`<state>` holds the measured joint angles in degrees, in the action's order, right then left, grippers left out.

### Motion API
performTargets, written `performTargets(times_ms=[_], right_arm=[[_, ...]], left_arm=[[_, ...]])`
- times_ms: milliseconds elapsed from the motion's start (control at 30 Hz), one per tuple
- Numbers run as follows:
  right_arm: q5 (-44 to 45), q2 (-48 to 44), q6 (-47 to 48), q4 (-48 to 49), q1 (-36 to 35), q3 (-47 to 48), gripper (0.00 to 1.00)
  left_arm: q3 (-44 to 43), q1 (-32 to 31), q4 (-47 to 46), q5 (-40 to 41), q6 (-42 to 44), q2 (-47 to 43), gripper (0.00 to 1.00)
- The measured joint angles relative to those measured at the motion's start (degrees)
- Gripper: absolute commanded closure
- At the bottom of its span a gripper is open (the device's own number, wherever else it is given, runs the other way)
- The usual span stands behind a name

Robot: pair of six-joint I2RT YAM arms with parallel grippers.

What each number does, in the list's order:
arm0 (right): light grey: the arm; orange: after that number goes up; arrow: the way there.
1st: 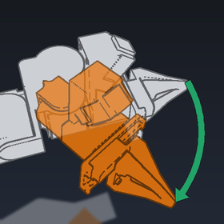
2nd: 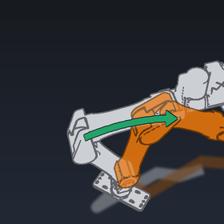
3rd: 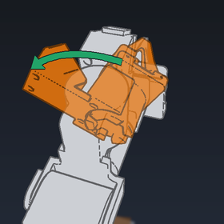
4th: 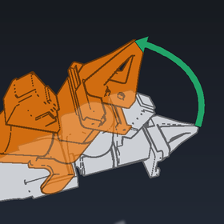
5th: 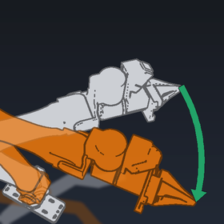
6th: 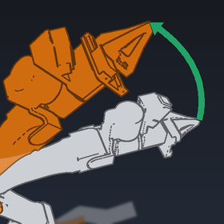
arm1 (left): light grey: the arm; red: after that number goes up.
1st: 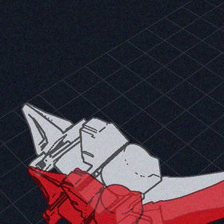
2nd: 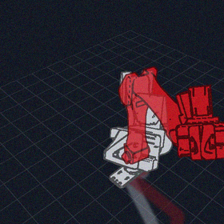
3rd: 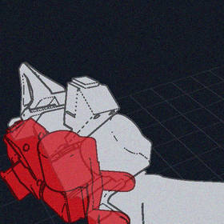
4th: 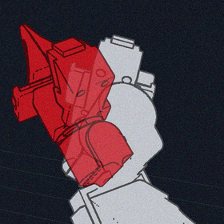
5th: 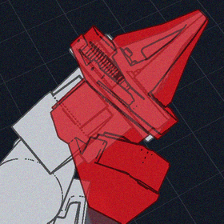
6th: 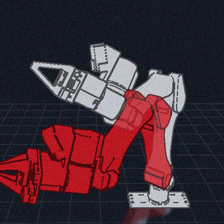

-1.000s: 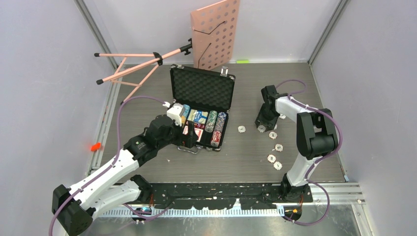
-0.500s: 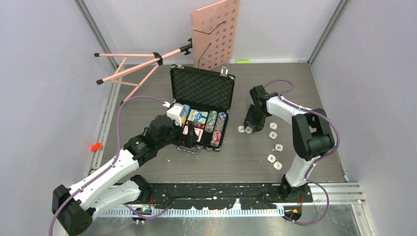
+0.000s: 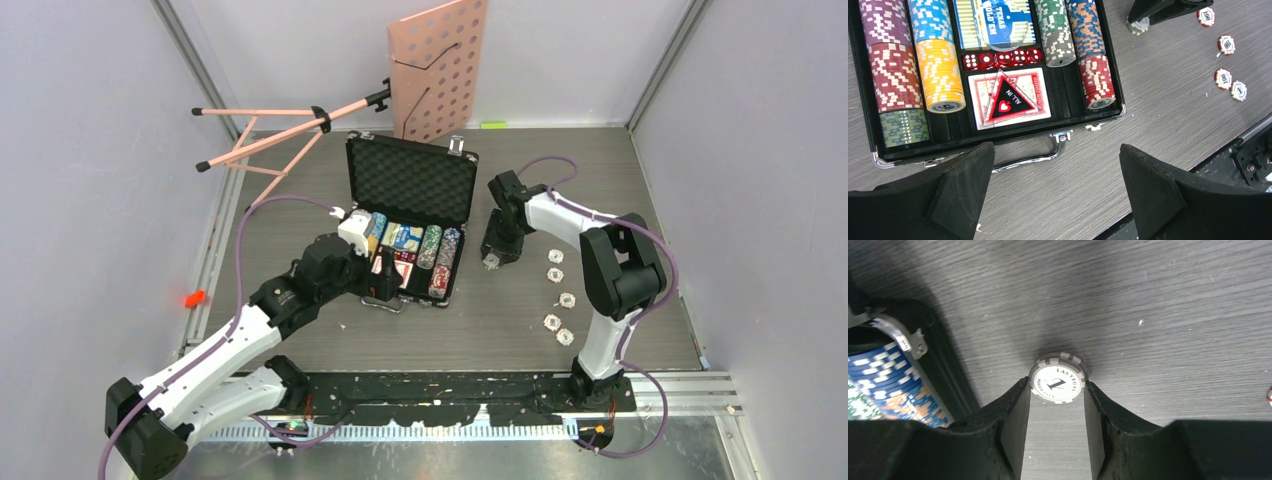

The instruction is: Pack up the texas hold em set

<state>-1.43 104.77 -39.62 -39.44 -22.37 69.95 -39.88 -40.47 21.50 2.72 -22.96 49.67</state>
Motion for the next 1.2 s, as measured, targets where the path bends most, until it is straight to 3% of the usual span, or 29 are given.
performTargets(times_ms=[100,233,533,1200], right_arm=[[2.12,1.27,0.02,-0.24,-0.85,0.04,0.53],[4.98,1.64,0.24,-1.05,-1.95,1.03,0.44],[8.5,2.54,0.57,-1.18,-2.71,1.18,0.39],[10.4,1.07,0.17,1.77,-4.92,-1.29,0.55]], left_arm=[[0.0,0.0,0.0,0.0,0.0,0.02,0.0],[0.0,0.0,0.0,-0.02,0.0,0.02,0.0],[0.0,0.0,-0.02,-0.02,-0.15,0.02,0.0],[0.0,0.0,0.02,-0.02,-0.17,0.26,0.0]])
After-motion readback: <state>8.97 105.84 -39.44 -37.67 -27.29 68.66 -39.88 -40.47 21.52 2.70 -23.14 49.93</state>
